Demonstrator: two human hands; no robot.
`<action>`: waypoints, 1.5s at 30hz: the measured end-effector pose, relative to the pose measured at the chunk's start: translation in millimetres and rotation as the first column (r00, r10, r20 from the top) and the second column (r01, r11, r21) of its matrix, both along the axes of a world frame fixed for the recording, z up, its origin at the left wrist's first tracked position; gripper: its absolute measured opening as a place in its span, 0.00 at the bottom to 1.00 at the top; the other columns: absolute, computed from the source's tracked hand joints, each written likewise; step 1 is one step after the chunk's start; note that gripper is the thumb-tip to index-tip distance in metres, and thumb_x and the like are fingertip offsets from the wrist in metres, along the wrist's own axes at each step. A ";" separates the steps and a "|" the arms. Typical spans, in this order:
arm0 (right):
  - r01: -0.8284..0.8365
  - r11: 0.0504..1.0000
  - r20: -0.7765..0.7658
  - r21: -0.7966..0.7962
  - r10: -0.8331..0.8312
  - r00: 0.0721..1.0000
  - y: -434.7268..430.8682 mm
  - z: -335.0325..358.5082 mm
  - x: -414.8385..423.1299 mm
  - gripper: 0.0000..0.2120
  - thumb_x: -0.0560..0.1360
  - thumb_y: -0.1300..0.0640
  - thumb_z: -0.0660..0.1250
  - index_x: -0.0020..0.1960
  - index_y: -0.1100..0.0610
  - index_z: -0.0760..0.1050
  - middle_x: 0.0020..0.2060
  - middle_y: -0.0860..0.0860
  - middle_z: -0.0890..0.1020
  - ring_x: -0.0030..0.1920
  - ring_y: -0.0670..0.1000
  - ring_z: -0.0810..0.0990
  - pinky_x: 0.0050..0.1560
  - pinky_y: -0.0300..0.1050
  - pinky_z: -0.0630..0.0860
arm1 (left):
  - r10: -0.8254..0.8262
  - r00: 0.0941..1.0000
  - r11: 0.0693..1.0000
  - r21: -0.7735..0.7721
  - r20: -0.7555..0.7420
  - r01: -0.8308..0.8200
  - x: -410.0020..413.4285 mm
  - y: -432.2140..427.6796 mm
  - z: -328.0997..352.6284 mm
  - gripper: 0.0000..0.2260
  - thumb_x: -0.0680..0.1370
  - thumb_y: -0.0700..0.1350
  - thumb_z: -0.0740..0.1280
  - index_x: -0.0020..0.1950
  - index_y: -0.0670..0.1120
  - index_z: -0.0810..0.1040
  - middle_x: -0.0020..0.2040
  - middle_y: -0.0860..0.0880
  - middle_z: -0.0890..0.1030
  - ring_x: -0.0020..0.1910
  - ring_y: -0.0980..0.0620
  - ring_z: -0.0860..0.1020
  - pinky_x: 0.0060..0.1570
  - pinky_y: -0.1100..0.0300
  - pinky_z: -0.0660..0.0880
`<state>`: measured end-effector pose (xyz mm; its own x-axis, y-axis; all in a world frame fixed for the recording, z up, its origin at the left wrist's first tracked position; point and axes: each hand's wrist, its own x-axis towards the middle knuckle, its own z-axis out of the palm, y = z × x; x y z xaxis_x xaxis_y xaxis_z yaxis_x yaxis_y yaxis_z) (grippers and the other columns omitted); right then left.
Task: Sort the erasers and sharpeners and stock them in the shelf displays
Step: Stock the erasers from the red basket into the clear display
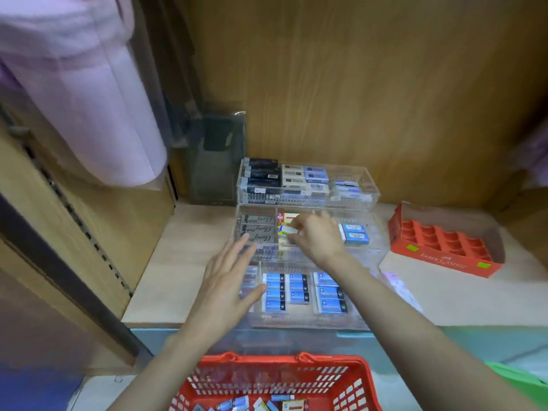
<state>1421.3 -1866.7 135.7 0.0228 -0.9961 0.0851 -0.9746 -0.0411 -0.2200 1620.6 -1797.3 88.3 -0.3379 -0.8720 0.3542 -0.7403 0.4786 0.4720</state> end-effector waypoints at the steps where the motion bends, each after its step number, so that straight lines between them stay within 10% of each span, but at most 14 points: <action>1: 0.006 1.000 -0.002 0.000 -0.006 1.000 -4.3 -0.5 -0.3 0.12 0.74 0.49 0.67 0.53 0.55 0.79 0.50 0.53 0.82 0.58 0.57 0.70 0.51 0.48 0.65 | 0.002 1.000 1.000 -0.010 0.012 -0.002 -3.9 -5.4 0.1 0.33 0.74 0.65 0.54 0.75 0.50 0.61 0.76 0.53 0.56 0.75 0.53 0.52 0.70 0.55 0.54; 8: -0.116 0.978 0.184 -0.172 0.147 0.972 -7.1 13.7 -40.5 0.15 0.75 0.49 0.67 0.57 0.57 0.79 0.53 0.55 0.81 0.57 0.57 0.73 0.56 0.48 0.68 | 0.069 0.996 0.979 0.190 0.049 -0.077 -30.4 -24.9 1.0 0.52 0.62 0.80 0.36 0.77 0.51 0.49 0.75 0.59 0.47 0.72 0.63 0.37 0.74 0.55 0.44; 12: 0.080 0.965 0.393 -0.250 0.026 0.919 7.7 15.6 -93.8 0.11 0.74 0.55 0.69 0.54 0.58 0.80 0.50 0.54 0.83 0.51 0.54 0.79 0.51 0.46 0.71 | 0.089 0.993 0.976 0.191 0.080 -0.103 -35.3 -24.5 -0.3 0.41 0.66 0.72 0.43 0.76 0.56 0.49 0.74 0.63 0.44 0.71 0.65 0.34 0.73 0.55 0.42; 26: -0.075 0.997 0.085 0.005 0.074 0.994 -28.5 -3.8 -80.6 0.07 0.74 0.62 0.67 0.50 0.61 0.81 0.52 0.57 0.78 0.52 0.58 0.77 0.46 0.45 0.71 | 0.090 0.989 0.981 0.159 0.120 -0.109 -34.4 -22.6 -6.8 0.35 0.69 0.69 0.44 0.75 0.61 0.44 0.74 0.66 0.40 0.71 0.65 0.30 0.72 0.53 0.41; 32: 0.018 0.999 -0.028 -0.048 -0.019 0.999 -30.1 -2.3 -78.4 0.05 0.73 0.56 0.68 0.48 0.53 0.81 0.49 0.52 0.81 0.52 0.55 0.77 0.40 0.42 0.65 | 0.105 0.986 0.986 0.114 0.128 -0.120 -37.1 -20.9 -10.6 0.33 0.72 0.64 0.48 0.76 0.57 0.47 0.75 0.63 0.43 0.72 0.63 0.32 0.73 0.50 0.44; 37: 0.149 0.989 0.212 0.013 -0.148 0.966 -10.0 5.9 -81.6 0.12 0.72 0.49 0.71 0.52 0.54 0.79 0.46 0.51 0.82 0.50 0.53 0.78 0.49 0.47 0.74 | 0.081 0.993 0.978 0.186 0.087 -0.096 -36.7 -19.8 3.2 0.30 0.79 0.52 0.61 0.77 0.55 0.50 0.75 0.61 0.44 0.73 0.61 0.37 0.74 0.48 0.45; 45: 0.206 0.978 0.328 0.043 -0.209 0.921 48.2 15.2 -108.9 0.12 0.76 0.62 0.63 0.58 0.60 0.78 0.55 0.55 0.81 0.56 0.55 0.78 0.56 0.43 0.72 | 0.009 0.999 0.991 0.135 -0.049 -0.002 -16.7 35.3 19.1 0.34 0.68 0.61 0.48 0.66 0.48 0.74 0.73 0.56 0.60 0.76 0.51 0.53 0.69 0.62 0.49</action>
